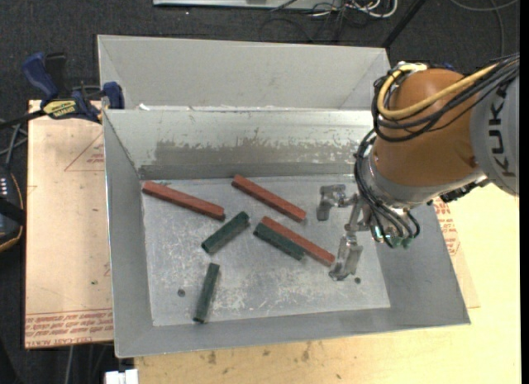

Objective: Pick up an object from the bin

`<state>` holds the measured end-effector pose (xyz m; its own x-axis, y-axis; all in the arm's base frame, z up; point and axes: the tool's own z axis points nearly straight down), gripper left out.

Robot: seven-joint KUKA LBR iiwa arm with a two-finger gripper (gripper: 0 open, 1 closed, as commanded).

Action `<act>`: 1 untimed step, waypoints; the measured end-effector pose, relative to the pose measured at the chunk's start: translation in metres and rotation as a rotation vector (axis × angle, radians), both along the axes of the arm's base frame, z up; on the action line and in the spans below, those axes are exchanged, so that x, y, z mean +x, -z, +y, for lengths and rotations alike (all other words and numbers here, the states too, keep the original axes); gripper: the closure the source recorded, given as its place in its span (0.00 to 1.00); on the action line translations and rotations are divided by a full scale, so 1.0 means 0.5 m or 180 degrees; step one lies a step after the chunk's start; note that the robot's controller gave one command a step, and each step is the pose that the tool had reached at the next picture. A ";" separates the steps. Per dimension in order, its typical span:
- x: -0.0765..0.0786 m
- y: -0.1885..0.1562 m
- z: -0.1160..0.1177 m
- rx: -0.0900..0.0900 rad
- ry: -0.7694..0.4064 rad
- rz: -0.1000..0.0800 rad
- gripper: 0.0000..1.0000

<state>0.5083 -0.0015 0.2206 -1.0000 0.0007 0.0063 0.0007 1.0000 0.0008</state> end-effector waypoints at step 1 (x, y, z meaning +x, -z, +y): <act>0.003 -0.006 0.000 0.0000 0.0000 -0.0022 0.00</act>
Offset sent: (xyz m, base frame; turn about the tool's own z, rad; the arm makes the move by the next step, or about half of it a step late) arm 0.0533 -0.0233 -0.1194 -0.0408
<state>0.5098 -0.0015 0.2238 -1.0000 0.0007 -0.0004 0.0007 1.0000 0.0008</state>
